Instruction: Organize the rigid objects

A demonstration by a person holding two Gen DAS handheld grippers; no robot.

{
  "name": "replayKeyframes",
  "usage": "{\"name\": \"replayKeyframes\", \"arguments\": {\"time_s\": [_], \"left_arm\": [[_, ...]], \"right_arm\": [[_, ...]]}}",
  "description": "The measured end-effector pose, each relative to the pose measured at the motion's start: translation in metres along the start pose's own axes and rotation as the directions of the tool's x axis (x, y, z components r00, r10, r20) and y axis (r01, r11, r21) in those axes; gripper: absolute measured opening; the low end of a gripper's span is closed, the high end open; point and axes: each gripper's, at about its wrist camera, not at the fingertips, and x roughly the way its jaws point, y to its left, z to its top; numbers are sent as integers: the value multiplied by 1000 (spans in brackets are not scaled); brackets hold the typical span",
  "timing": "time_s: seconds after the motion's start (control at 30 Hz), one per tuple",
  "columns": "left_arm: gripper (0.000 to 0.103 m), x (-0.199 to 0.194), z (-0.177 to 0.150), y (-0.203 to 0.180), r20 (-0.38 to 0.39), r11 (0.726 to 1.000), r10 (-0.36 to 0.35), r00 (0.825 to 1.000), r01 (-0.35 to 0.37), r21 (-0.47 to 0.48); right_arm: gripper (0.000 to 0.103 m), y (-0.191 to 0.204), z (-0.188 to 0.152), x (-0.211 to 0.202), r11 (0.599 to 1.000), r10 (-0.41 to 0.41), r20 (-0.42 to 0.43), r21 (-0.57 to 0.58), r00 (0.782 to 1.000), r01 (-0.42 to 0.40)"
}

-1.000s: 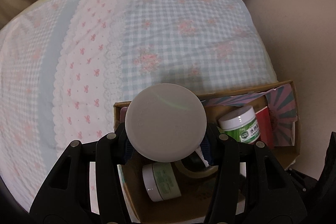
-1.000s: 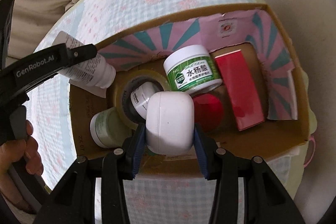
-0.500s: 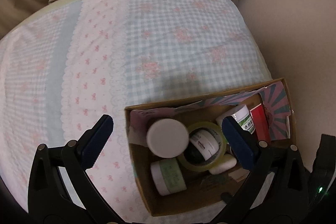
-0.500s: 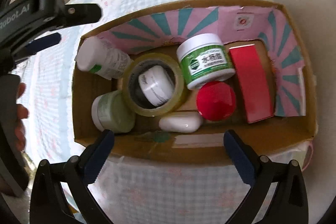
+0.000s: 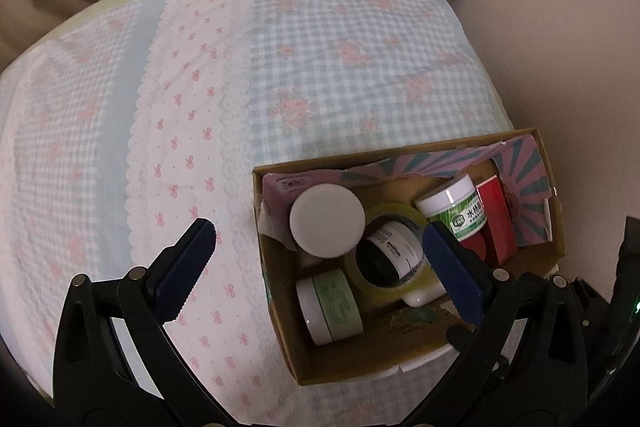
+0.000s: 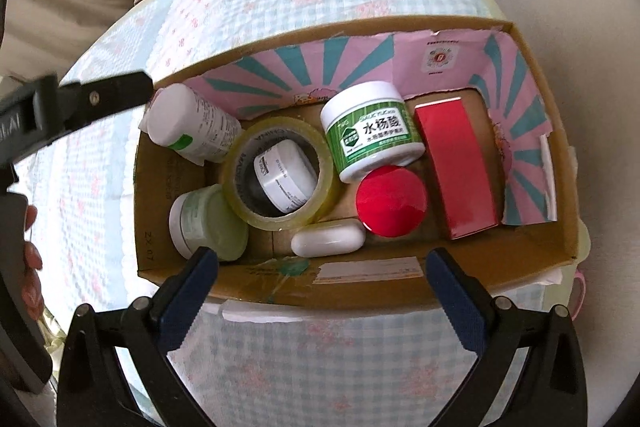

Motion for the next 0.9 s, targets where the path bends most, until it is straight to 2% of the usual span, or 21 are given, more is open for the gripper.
{"name": "replayKeyframes", "arguments": {"time_s": [0.13, 0.23, 0.33, 0.5, 0.73, 0.9], "left_arm": [[103, -17, -4, 2, 12, 1000, -11, 1000, 11, 14], [103, -46, -5, 11, 42, 1000, -30, 999, 30, 1], [103, -82, -7, 25, 75, 998, -57, 996, 59, -27], [103, -160, -19, 57, 156, 997, -65, 986, 69, -20], [103, -276, -49, 116, 283, 1000, -26, 959, 29, -5], [103, -345, -77, 160, 366, 999, 32, 930, -20, -37]], "right_arm": [[103, -2, -2, -14, 1000, -29, 25, 12, 999, 29], [103, 2, -3, -36, 999, -50, 54, 9, 997, 49], [103, 17, -4, -70, 999, -52, 104, -4, 993, 52], [103, 62, -8, -130, 997, -63, 188, -39, 980, 71], [103, 146, -22, -220, 995, -32, 318, -76, 947, 59], [103, 191, -34, -266, 996, -15, 396, -77, 918, 50]]}}
